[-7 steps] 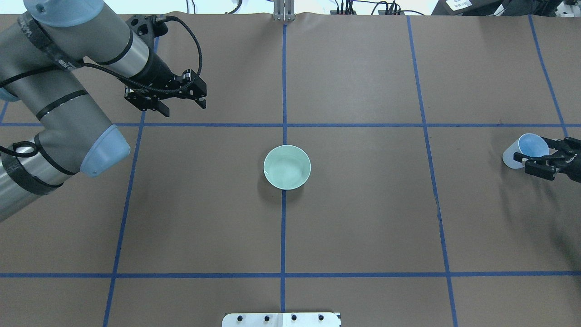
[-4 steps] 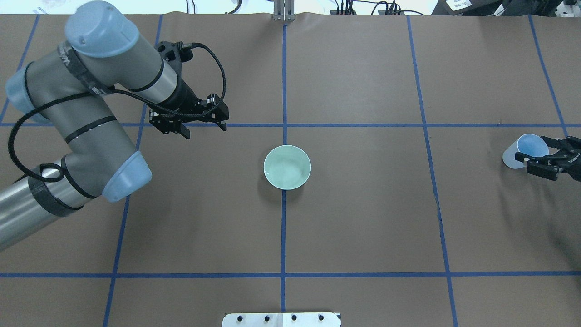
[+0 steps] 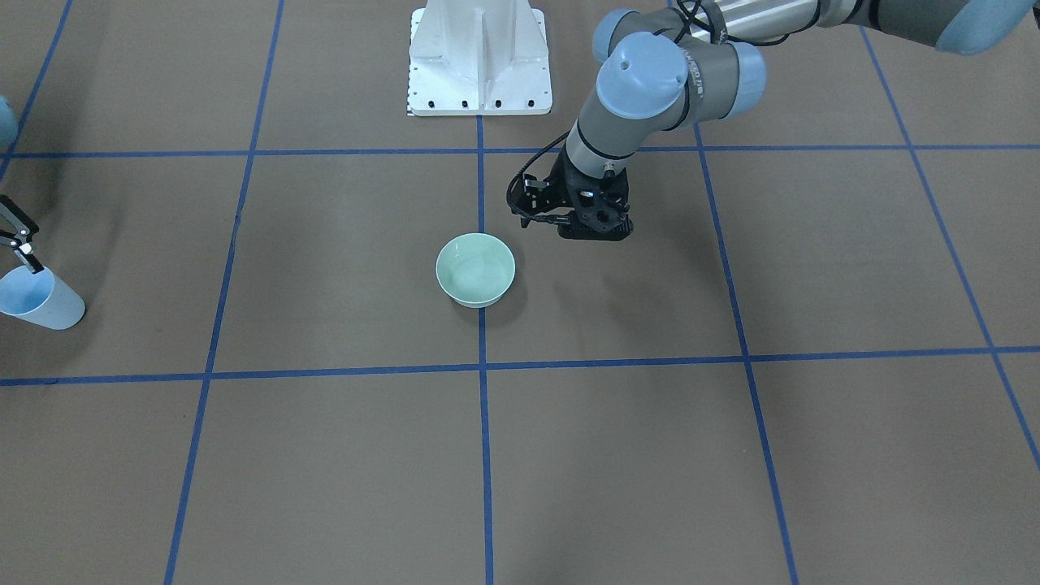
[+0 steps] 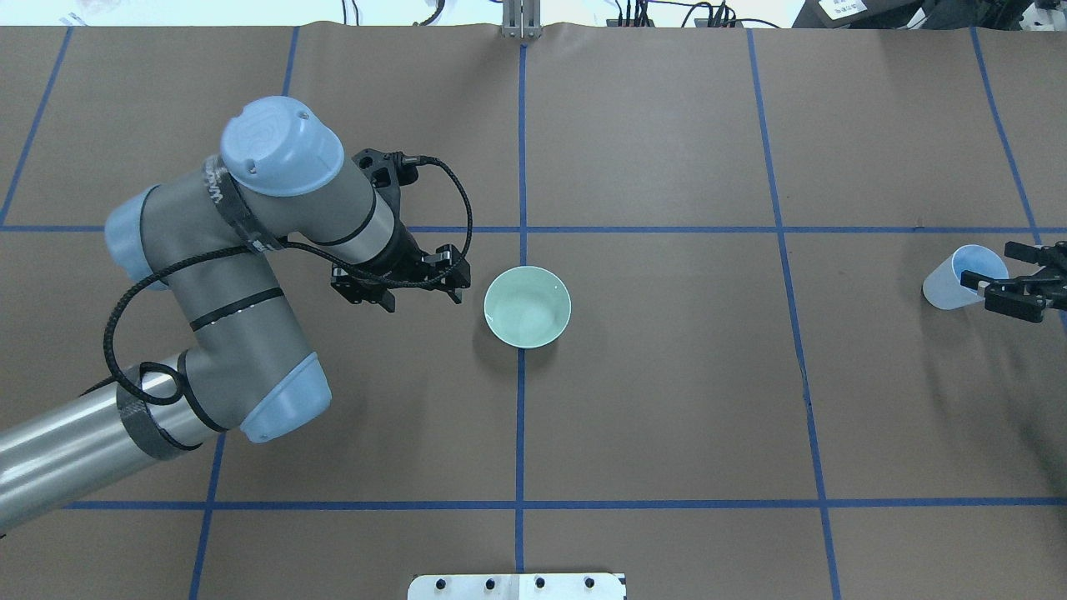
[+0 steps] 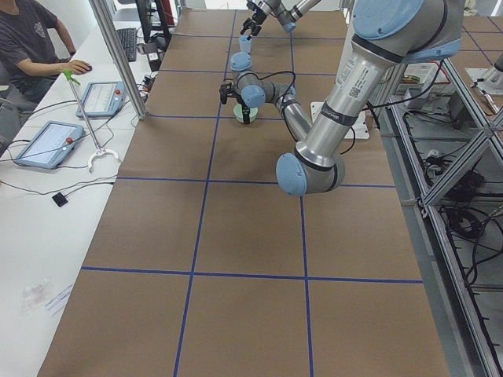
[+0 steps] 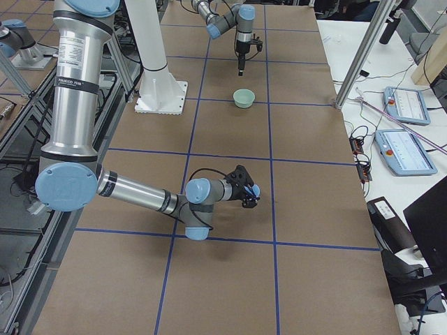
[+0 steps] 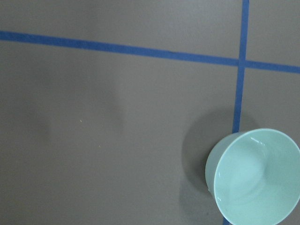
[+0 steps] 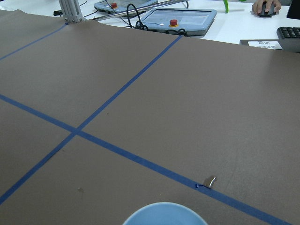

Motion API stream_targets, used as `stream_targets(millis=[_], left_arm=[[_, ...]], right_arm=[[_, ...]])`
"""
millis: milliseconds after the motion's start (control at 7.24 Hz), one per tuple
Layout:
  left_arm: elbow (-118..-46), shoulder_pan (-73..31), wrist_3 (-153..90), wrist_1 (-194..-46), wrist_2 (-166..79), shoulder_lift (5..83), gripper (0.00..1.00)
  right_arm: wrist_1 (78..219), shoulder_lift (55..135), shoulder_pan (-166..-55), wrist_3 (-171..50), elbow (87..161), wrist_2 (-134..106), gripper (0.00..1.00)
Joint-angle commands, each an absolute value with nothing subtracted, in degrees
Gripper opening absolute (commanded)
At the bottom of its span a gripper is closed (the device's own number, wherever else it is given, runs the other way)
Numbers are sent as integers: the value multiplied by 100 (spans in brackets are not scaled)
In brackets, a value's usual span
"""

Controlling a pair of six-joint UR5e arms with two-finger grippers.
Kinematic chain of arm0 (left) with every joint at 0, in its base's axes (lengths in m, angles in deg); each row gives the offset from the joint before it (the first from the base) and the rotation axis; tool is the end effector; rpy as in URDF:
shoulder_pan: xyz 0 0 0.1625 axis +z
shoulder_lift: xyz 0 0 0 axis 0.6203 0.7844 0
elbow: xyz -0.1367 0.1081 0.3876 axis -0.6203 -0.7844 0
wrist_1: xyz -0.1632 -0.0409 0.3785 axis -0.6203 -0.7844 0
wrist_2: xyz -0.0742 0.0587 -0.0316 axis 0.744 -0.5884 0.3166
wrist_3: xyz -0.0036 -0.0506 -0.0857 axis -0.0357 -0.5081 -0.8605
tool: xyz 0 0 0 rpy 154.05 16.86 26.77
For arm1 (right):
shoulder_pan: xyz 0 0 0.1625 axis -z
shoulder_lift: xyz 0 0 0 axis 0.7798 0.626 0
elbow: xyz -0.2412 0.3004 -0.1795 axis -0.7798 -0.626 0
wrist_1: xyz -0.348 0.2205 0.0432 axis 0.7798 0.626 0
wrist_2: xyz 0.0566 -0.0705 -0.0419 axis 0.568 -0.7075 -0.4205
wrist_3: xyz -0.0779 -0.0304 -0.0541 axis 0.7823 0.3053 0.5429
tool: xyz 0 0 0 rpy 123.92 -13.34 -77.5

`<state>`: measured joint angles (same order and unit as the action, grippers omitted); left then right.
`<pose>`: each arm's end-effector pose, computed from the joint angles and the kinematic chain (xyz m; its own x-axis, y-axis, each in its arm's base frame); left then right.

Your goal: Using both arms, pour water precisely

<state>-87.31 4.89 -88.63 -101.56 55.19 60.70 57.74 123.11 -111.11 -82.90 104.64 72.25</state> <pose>0.5132 -0.4385 0.2138 0.5439 -0.0353 -0.8384 -0.0234 0.9981 -0.0572 -0.1173 -0.4031 0.6680 0.5721 -0.4802 0.6649 -0.3377 0.6009 0.7245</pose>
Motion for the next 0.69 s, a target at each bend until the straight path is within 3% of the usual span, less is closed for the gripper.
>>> stream_targets(millis=[0, 553], left_arm=[[-8204, 670, -8886, -10199, 5441, 6514, 91], [-7780, 626, -8886, -10252, 5432, 6693, 90]], right_arm=[[6150, 12071, -11853, -8285, 10479, 7984, 99], [7564, 11727, -12506, -8259, 10487, 8742, 99]])
